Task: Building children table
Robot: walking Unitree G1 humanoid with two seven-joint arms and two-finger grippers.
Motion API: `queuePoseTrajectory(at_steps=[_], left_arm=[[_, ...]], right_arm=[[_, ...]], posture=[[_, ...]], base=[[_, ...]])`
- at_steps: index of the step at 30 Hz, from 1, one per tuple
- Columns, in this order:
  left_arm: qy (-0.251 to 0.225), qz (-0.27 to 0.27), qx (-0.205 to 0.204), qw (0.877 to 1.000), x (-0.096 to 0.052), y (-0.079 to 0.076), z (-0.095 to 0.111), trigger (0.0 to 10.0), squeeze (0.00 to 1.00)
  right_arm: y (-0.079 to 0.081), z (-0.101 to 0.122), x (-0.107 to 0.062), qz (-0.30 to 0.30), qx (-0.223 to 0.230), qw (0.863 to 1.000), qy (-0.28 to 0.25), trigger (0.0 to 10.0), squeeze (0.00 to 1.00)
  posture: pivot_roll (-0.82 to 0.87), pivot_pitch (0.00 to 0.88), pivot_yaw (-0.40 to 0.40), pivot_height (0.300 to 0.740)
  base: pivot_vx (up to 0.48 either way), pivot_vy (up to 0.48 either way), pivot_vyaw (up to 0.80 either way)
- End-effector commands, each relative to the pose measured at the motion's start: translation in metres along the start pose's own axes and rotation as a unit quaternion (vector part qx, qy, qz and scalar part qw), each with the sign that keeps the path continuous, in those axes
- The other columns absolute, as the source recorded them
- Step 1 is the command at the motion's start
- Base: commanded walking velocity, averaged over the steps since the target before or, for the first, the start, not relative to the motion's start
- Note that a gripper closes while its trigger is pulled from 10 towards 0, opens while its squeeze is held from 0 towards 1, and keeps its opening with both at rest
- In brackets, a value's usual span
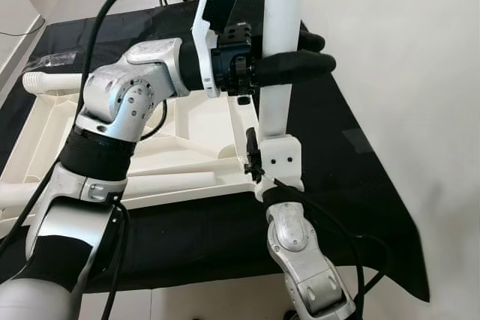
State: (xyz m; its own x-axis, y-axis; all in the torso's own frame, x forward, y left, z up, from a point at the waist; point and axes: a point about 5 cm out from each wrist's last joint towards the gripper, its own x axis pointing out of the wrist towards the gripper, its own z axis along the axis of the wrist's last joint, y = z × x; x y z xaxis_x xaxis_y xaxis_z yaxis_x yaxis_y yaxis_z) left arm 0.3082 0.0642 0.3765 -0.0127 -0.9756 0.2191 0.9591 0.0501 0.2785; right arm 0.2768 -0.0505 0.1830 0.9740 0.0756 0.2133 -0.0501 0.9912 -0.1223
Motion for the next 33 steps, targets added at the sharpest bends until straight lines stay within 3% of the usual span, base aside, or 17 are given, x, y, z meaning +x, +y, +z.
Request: queuePoseTrajectory(at_steps=[1, 2, 3, 6, 7, 9, 12, 14, 15, 16, 17, 18, 19, 27, 29, 31, 33], left_arm=[[0.0, 0.001, -0.002, 1.0, -0.001, -0.001, 0.001, 0.0, 0.0], [0.0, 0.002, -0.001, 1.0, -0.002, -0.001, 0.001, 0.0, 0.0], [0.0, 0.005, -0.001, 1.0, -0.003, 0.0, 0.0, 0.0, 0.0], [-0.001, 0.007, -0.001, 1.0, -0.003, 0.0, 0.0, 0.0, 0.0], [0.0, 0.009, 0.0, 1.0, -0.003, 0.001, 0.0, 0.0, 0.0], [0.0, 0.009, 0.0, 1.0, -0.004, 0.0, 0.0, 0.0, 0.0], [-0.002, 0.007, 0.0, 1.0, -0.006, -0.001, 0.001, 0.0, 0.0], [-0.002, 0.007, 0.0, 1.0, -0.006, -0.001, 0.001, 0.0, 0.0], [-0.003, 0.006, 0.0, 1.0, -0.006, -0.001, 0.002, 0.0, 0.0], [-0.004, 0.006, 0.0, 1.0, -0.006, -0.001, 0.001, 0.0, 0.0], [-0.004, 0.006, 0.0, 1.0, -0.006, -0.001, 0.001, 0.0, 0.0], [-0.005, 0.006, 0.0, 1.0, -0.006, -0.002, 0.001, 0.0, 0.0], [-0.006, 0.006, 0.0, 1.0, -0.006, -0.002, 0.001, 0.0, 0.0], [-0.009, 0.002, 0.001, 1.0, -0.006, -0.003, 0.003, 0.0, 0.0], [-0.009, 0.0, 0.001, 1.0, -0.006, -0.004, 0.003, 0.0, 0.0], [-0.009, -0.002, 0.002, 1.0, -0.006, -0.004, 0.004, 0.0, 0.0], [-0.009, -0.002, 0.002, 1.0, -0.006, -0.005, 0.004, 0.0, 0.0]], right_arm=[[0.028, -0.043, -0.015, 0.034, 0.026, 0.99, 0.132, 10.0, 0.0], [0.028, -0.043, -0.015, 0.037, 0.029, 0.99, 0.132, 10.0, 0.0], [0.029, -0.039, -0.014, 0.053, 0.044, 0.989, 0.13, 10.0, 0.71], [0.03, -0.037, -0.014, 0.064, 0.055, 0.988, 0.128, 10.0, 0.71], [0.029, -0.03, -0.012, 0.084, 0.066, 0.988, 0.113, 10.0, 1.0], [0.022, -0.016, -0.007, 0.137, 0.095, 0.984, 0.069, 10.0, 1.0], [0.0, 0.007, 0.002, 0.268, 0.104, 0.958, -0.002, 10.0, 1.0], [0.0, 0.007, 0.002, 0.268, 0.104, 0.958, -0.002, 10.0, 1.0], [-0.01, 0.011, 0.006, 0.304, 0.091, 0.948, -0.015, 10.0, 1.0], [-0.023, 0.013, 0.012, 0.349, 0.055, 0.935, -0.022, 10.0, 0.73], [-0.023, 0.013, 0.012, 0.349, 0.055, 0.935, -0.022, 10.0, 0.73], [-0.036, 0.014, 0.018, 0.389, 0.02, 0.921, -0.023, 10.0, 0.11], [-0.047, 0.016, 0.022, 0.415, -0.005, 0.909, -0.022, 10.0, 0.0], [-0.075, 0.03, 0.052, 0.464, -0.012, 0.885, -0.022, 10.0, 0.0], [-0.077, 0.031, 0.054, 0.5, 0.011, 0.866, -0.021, 6.7, 0.0], [-0.081, 0.031, 0.056, 0.525, 0.035, 0.85, -0.019, 0.0, 0.0], [-0.083, 0.03, 0.057, 0.533, 0.047, 0.845, -0.018, 0.0, 0.0]], posture=[[-0.02, 0.249, 0.099, 0.74], [-0.02, 0.249, 0.099, 0.74], [-0.02, 0.242, 0.104, 0.74], [-0.02, 0.242, 0.103, 0.74], [-0.01, 0.242, 0.102, 0.74], [-0.02, 0.242, 0.104, 0.74], [-0.02, 0.239, 0.103, 0.74], [-0.02, 0.239, 0.103, 0.74], [-0.03, 0.238, 0.102, 0.74], [-0.03, 0.237, 0.097, 0.74], [-0.03, 0.237, 0.097, 0.74], [-0.03, 0.236, 0.095, 0.74], [-0.03, 0.235, 0.095, 0.74], [-0.02, 0.234, 0.094, 0.74], [-0.02, 0.234, 0.095, 0.74], [-0.01, 0.234, 0.096, 0.74], [-0.01, 0.235, 0.094, 0.74]], base=[[0.0, 0.0, 0.0], [0.0, 0.0, 0.0], [0.0, 0.0, 0.0], [0.0, 0.0, 0.0], [0.0, 0.0, 0.0], [0.0, 0.0, 0.0], [0.0, 0.0, 0.0], [0.0, 0.0, 0.0], [0.0, 0.0, 0.0], [0.0, 0.0, 0.0], [0.0, 0.0, 0.0], [0.0, 0.0, 0.0], [0.0, 0.0, 0.0], [0.0, 0.0, 0.0], [0.0, 0.0, 0.0], [0.0, 0.0, 0.0], [0.0, 0.0, 0.0]])
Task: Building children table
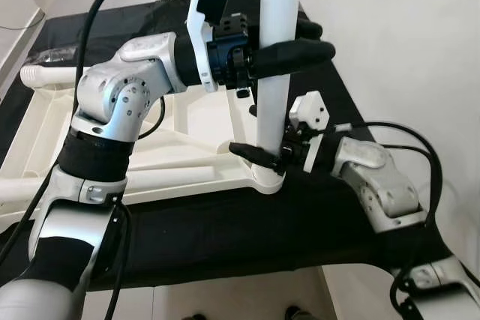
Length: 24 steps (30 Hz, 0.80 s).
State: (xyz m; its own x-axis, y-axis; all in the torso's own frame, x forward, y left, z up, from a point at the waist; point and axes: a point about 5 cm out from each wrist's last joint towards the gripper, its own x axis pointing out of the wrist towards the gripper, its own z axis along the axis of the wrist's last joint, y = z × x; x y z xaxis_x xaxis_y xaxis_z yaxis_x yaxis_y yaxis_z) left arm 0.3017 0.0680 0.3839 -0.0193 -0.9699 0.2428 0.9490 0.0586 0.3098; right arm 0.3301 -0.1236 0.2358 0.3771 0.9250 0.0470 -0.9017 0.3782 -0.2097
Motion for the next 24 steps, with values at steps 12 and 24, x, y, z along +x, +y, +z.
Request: queuePoseTrajectory(at_steps=[12, 24], left_arm=[[0.001, 0.003, -0.008, 1.0, -0.004, -0.003, -0.006, 0.0, 0.0], [-0.051, 0.464, 0.036, 0.884, -0.309, 0.003, 0.1, 10.0, 1.0]], right_arm=[[-0.008, -0.012, -0.007, 0.062, 0.035, 0.997, -0.003, 0.0, 0.0], [-0.009, -0.033, -0.009, -0.064, -0.02, 0.995, 0.072, 0.0, 0.0]], posture=[[-0.01, 0.236, 0.091, 0.74], [-0.02, 0.231, 0.067, 0.74]], base=[[0.0, 0.0, 0.0], [0.0, 0.0, 0.0]])
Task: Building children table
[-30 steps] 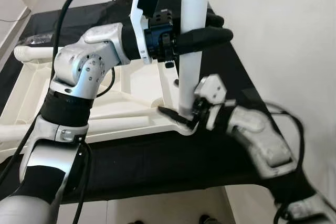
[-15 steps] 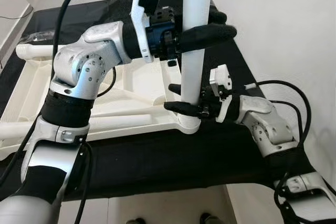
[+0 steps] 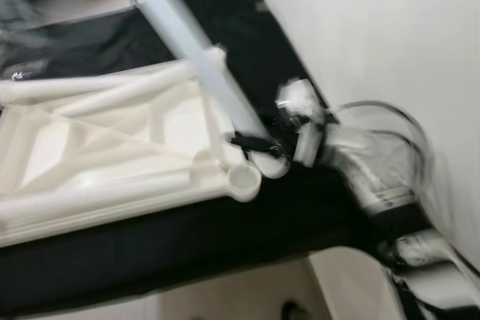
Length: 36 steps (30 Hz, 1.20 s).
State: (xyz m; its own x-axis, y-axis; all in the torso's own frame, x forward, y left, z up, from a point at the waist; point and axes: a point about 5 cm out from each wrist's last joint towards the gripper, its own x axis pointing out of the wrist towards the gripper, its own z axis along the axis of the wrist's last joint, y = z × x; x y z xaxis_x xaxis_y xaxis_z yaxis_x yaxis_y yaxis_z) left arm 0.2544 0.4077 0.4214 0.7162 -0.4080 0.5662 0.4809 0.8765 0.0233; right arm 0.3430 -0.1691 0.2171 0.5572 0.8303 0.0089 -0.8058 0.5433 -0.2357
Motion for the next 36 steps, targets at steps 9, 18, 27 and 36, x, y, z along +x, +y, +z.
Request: queuePoseTrajectory(at_steps=[9, 18, 27, 36], left_arm=[[0.066, 0.018, -0.012, 0.998, 0.023, -0.001, -0.05, 10.0, 0.0], [0.031, 0.02, -0.015, 0.999, 0.021, 0.0, -0.037, 10.0, 0.0], [0.016, 0.052, -0.017, 0.998, 0.028, 0.002, -0.033, 10.0, 0.0], [0.002, 0.054, -0.019, 0.998, 0.029, 0.001, -0.027, 10.0, 0.0]], right_arm=[[0.073, -0.01, 0.025, -0.215, 0.075, 0.974, 0.018, 1.7, 0.0], [0.052, -0.002, 0.021, -0.238, 0.033, 0.971, -0.006, 0.9, 0.0], [0.053, 0.004, 0.019, -0.304, 0.036, 0.952, 0.01, 2.7, 0.0], [0.046, 0.007, 0.018, -0.321, 0.027, 0.947, 0.002, 10.0, 0.0]], posture=[[-0.02, 0.205, 0.08, 0.74], [-0.04, 0.19, 0.083, 0.74], [-0.04, 0.189, 0.085, 0.74], [-0.04, 0.179, 0.088, 0.74]], base=[[0.0, 0.0, 0.0], [0.0, 0.0, 0.0], [0.0, 0.0, 0.0], [0.0, 0.0, 0.0]])
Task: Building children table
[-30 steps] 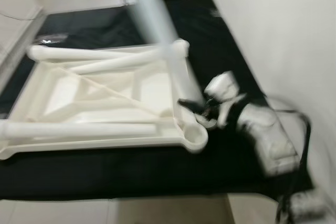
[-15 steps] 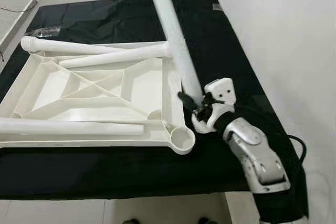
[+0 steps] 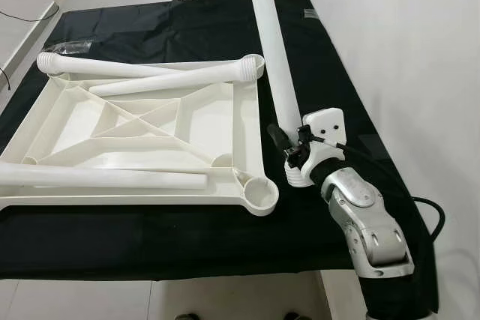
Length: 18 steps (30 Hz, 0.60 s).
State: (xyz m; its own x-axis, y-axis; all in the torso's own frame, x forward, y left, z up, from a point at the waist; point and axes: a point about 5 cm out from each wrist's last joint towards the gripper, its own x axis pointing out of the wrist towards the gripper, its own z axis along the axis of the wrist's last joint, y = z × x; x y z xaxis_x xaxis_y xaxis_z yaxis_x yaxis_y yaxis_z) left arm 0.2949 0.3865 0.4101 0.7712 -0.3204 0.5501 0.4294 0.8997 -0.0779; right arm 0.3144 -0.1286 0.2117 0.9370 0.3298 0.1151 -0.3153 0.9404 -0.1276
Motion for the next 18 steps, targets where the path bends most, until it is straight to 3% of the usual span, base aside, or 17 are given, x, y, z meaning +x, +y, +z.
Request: queuePoseTrajectory(at_steps=[1, 13, 14, 15, 16, 17, 18], left_arm=[[-0.006, 0.001, 0.007, 1.0, -0.003, 0.001, 0.008, 10.0, 0.0], [-0.001, 0.038, 0.015, 0.999, 0.001, 0.003, 0.004, 10.0, 0.0], [0.063, -0.134, 0.042, 0.988, 0.077, -0.065, -0.058, 10.0, 0.0], [0.063, -0.134, 0.042, 0.988, 0.077, -0.065, -0.058, 10.0, 0.0], [0.078, -0.282, 0.039, 0.955, 0.115, -0.142, -0.105, 10.0, 0.0], [0.078, -0.282, 0.039, 0.955, 0.115, -0.142, -0.105, 10.0, 0.0], [0.073, -0.379, 0.022, 0.922, 0.127, -0.203, -0.133, 10.0, 0.0]], right_arm=[[0.001, 0.002, 0.0, -0.003, -0.003, 1.0, -0.007, 10.0, 0.0], [-0.006, 0.0, 0.002, -0.03, -0.004, 1.0, -0.005, 10.0, 0.0], [-0.009, -0.001, 0.002, -0.037, -0.004, 0.999, -0.006, 10.0, 0.0], [-0.009, -0.001, 0.002, -0.037, -0.004, 0.999, -0.006, 10.0, 0.0], [-0.011, -0.002, 0.003, -0.04, -0.004, 0.999, -0.006, 10.0, 0.0], [-0.011, -0.002, 0.003, -0.04, -0.004, 0.999, -0.006, 10.0, 0.0], [-0.014, -0.003, 0.004, -0.044, -0.004, 0.999, -0.005, 10.0, 0.0]], posture=[[-0.04, 0.177, 0.09, 0.74], [-0.04, 0.154, 0.087, 0.74], [-0.04, 0.13, 0.083, 0.74], [-0.04, 0.13, 0.083, 0.74], [-0.04, 0.13, 0.083, 0.74], [-0.04, 0.13, 0.083, 0.74], [-0.04, 0.11, 0.078, 0.74]], base=[[0.0, 0.0, 0.0], [0.0, 0.0, 0.0], [0.0, 0.0, 0.0], [0.0, 0.0, 0.0], [0.0, 0.0, 0.0], [0.0, 0.0, 0.0], [0.0, 0.0, 0.0]])
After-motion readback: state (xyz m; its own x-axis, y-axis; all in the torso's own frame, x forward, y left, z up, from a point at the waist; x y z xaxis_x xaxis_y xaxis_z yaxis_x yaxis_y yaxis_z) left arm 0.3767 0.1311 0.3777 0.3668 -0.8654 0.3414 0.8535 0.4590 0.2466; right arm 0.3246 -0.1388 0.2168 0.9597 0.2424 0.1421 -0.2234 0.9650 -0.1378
